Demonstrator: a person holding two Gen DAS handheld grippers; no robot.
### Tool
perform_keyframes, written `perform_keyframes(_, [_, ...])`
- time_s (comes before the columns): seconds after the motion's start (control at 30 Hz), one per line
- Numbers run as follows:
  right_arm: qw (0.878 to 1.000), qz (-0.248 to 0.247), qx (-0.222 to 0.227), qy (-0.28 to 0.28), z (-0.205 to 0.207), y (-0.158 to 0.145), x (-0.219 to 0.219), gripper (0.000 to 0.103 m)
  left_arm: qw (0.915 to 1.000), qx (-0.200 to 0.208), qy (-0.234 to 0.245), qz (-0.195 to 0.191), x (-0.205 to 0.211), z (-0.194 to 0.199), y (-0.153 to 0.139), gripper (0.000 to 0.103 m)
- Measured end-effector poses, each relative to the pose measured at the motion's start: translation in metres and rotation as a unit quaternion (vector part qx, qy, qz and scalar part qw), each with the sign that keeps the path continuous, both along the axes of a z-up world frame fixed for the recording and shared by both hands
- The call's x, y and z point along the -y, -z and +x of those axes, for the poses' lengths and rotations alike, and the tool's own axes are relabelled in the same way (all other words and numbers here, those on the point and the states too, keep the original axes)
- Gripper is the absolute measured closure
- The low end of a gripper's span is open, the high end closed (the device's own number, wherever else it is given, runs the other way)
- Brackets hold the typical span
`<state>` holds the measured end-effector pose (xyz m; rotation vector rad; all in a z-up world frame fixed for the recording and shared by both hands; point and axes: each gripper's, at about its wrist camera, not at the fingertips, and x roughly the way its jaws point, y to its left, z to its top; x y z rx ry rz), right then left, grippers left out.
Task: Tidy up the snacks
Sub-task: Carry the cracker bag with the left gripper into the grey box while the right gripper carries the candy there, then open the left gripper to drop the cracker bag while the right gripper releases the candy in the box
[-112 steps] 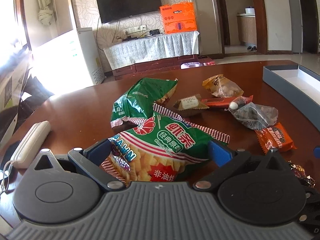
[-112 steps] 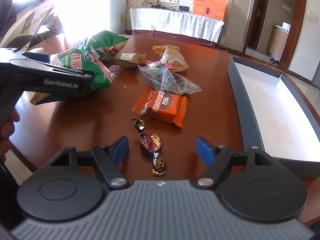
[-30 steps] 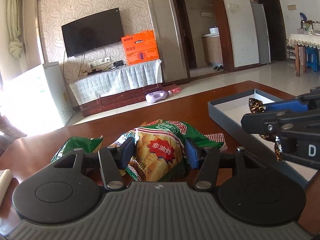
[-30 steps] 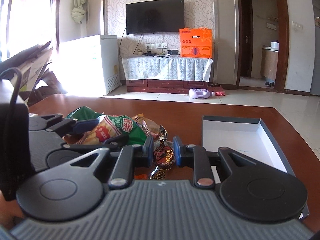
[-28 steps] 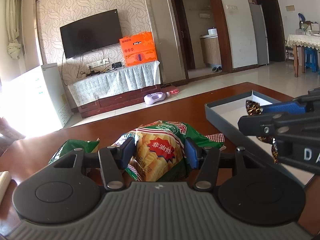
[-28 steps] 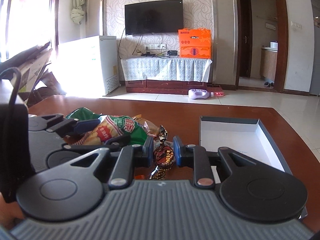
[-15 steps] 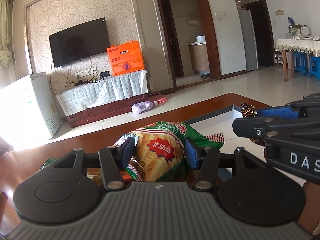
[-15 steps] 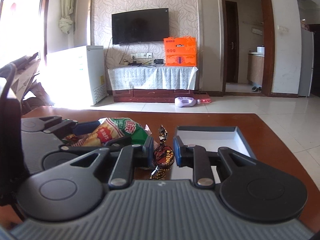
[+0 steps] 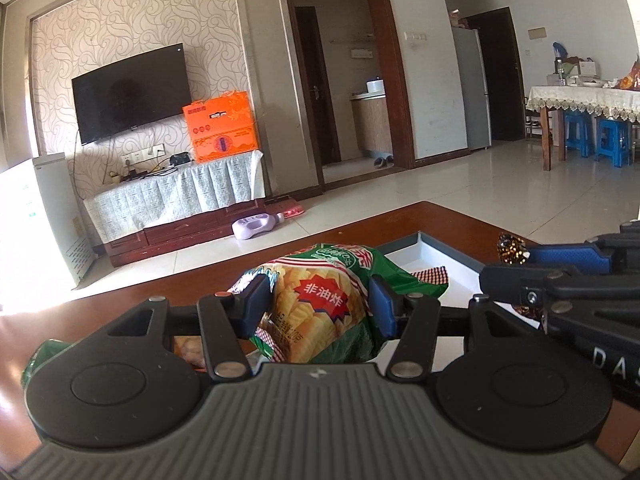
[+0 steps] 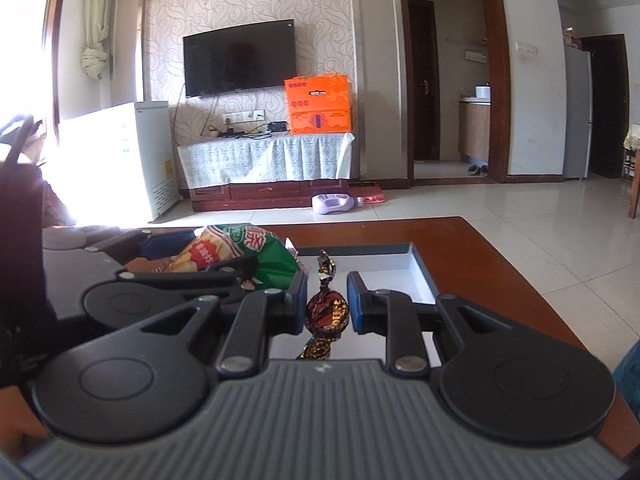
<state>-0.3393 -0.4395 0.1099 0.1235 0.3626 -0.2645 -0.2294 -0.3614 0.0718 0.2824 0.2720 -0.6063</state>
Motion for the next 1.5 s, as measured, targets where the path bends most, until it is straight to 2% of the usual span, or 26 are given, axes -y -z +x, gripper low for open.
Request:
perform_keyframes(0.53, [0.997, 0.044, -0.011, 0.060, -0.006, 0.011, 0.039, 0.079, 0.9983, -0.031, 0.048, -0.005, 0.076, 0.017, 0.022, 0.043])
perform_keyframes(0.83, [0.997, 0.049, -0.020, 0.059, -0.005, 0.016, 0.040, 0.079, 0.9973, -0.052, 0.052, -0.006, 0.104, 0.046, 0.039, 0.043])
perform_keyframes(1.07, [0.997, 0.049, -0.027, 0.056, -0.001, 0.016, 0.045, 0.079, 0.9965, -0.066, 0.052, 0.002, 0.110, 0.060, 0.047, 0.043])
perform_keyframes(1.13, [0.997, 0.050, -0.030, 0.054, -0.001, 0.016, 0.046, 0.079, 0.9970, -0.063, 0.045, 0.006, 0.112, 0.061, 0.047, 0.040])
perform_keyframes(1.27, [0.997, 0.050, -0.032, 0.058, 0.001, 0.016, 0.048, 0.079, 0.9984, -0.049, 0.027, 0.012, 0.109, 0.057, 0.049, 0.018])
perform_keyframes(1.5, [0.996, 0.057, -0.035, 0.059, 0.004, 0.019, 0.049, 0.079, 0.9986, -0.032, 0.033, 0.026, 0.101, 0.051, 0.047, 0.015])
